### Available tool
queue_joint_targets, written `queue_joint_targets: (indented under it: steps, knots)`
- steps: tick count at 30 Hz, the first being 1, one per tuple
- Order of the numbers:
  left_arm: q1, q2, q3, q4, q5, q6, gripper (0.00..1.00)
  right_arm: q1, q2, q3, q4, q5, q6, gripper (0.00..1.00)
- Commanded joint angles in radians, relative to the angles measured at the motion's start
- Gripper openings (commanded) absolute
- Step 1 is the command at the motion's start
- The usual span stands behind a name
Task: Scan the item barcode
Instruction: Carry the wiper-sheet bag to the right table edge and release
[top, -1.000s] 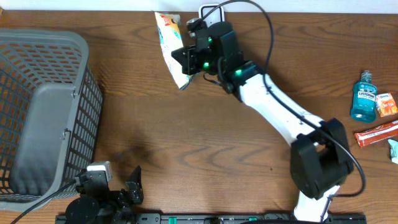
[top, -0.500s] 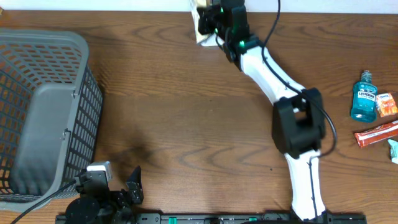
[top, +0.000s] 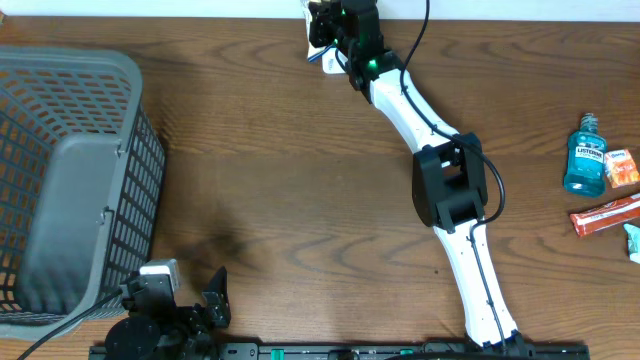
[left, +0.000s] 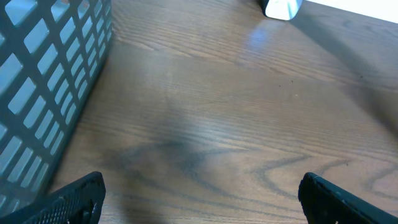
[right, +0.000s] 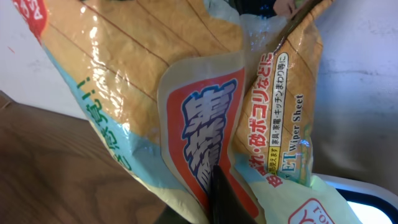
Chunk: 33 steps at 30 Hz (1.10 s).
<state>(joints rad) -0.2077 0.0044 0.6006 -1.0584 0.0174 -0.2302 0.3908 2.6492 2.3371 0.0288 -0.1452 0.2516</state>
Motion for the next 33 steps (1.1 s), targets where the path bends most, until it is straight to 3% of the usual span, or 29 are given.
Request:
queue_joint_targets:
  steps: [1, 5, 10, 19, 27, 33]
  knots:
    - [-0.004, 0.0, 0.003, 0.0, -0.002, 0.016, 0.99, -0.007, -0.018, 0.056, -0.029, 0.042, -0.006, 0.01]
    - [-0.004, 0.0, 0.003, 0.0, -0.002, 0.016, 0.99, -0.016, -0.075, 0.069, -0.171, 0.042, -0.006, 0.01]
    - [-0.004, 0.0, 0.003, 0.0, -0.002, 0.016, 0.99, -0.064, -0.201, 0.069, -0.51, 0.043, -0.058, 0.01]
    - [-0.004, 0.0, 0.003, 0.0, -0.002, 0.016, 0.99, -0.298, -0.279, 0.053, -1.051, 0.248, -0.085, 0.01]
    - [-0.004, 0.0, 0.003, 0.0, -0.002, 0.016, 0.99, -0.489, -0.238, -0.203, -1.027, 0.253, -0.084, 0.01]
    - [-0.004, 0.0, 0.003, 0.0, -0.002, 0.016, 0.99, -0.631, -0.238, -0.321, -1.022, 0.399, -0.066, 0.01]
